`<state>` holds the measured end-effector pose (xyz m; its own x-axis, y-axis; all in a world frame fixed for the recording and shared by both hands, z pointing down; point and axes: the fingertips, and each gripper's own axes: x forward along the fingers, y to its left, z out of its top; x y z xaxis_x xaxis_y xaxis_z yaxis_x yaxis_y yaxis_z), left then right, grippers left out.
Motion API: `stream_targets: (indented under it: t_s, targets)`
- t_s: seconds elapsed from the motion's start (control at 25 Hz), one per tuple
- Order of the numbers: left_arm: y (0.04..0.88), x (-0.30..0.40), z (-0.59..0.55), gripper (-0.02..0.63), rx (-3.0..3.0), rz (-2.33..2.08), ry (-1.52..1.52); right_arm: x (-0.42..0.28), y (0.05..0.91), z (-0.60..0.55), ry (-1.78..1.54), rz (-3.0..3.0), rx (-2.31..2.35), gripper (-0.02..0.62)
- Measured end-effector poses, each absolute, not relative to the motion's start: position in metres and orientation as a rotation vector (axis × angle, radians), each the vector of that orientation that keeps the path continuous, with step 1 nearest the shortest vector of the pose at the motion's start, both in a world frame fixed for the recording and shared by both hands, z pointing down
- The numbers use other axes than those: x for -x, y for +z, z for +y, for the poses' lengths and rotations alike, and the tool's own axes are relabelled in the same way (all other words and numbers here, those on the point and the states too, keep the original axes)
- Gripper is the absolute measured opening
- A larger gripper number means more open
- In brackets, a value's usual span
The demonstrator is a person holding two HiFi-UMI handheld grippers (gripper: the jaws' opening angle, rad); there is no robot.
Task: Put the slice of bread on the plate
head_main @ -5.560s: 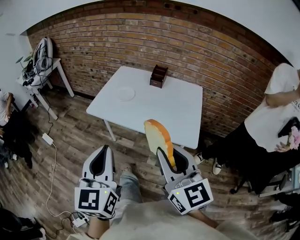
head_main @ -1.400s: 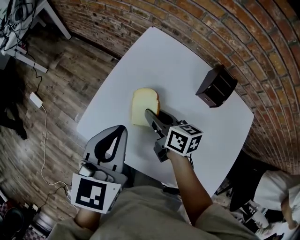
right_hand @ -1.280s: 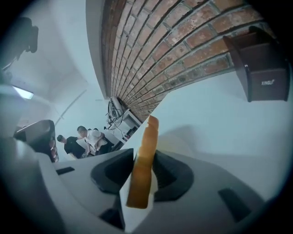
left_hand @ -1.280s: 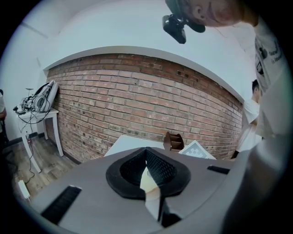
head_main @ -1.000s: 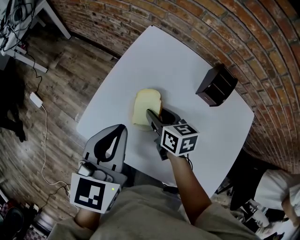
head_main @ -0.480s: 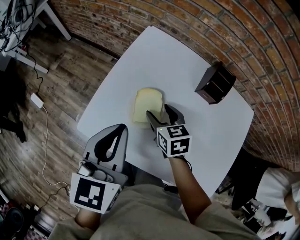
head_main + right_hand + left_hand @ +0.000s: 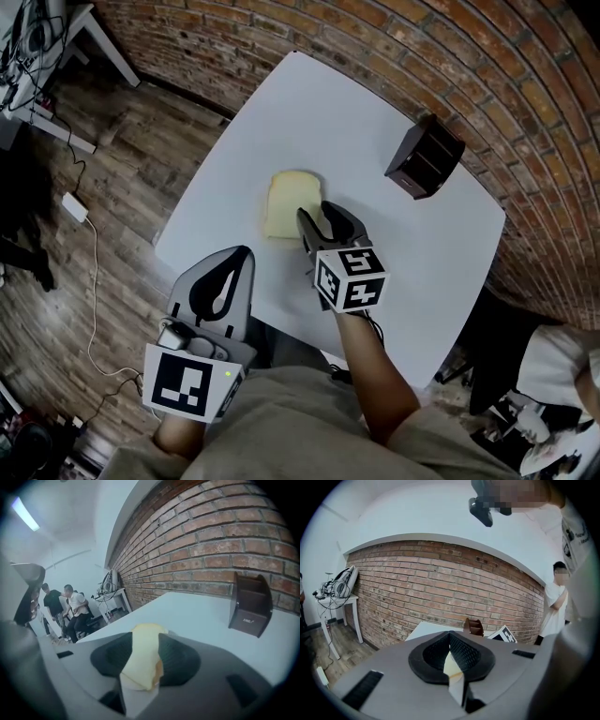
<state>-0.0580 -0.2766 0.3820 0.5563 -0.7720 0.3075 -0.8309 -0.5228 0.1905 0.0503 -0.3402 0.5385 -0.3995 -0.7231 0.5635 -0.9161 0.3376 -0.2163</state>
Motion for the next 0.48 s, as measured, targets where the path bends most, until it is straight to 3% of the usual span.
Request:
stream_targets:
  t_s: [0.12,0.2,0.48]
  targets:
    - [0.380,0.059,-0.275,0.011,-2.476,-1.315,0.264,-0.050,0.527,-0.338,0.681,-2.257,-1.480,0.076]
    - [0.378,0.059,-0.276,0.011,-2.483,-1.316,0.257,-0.049,0.518,-0.339,0.646,-2.271,-1.497,0.035]
    - [0.366,0.052,-0.273,0.011,-2.519,-1.290,0.217,-0.049,0.469,-0.334,0.496,-2.349,-1.549,0.008]
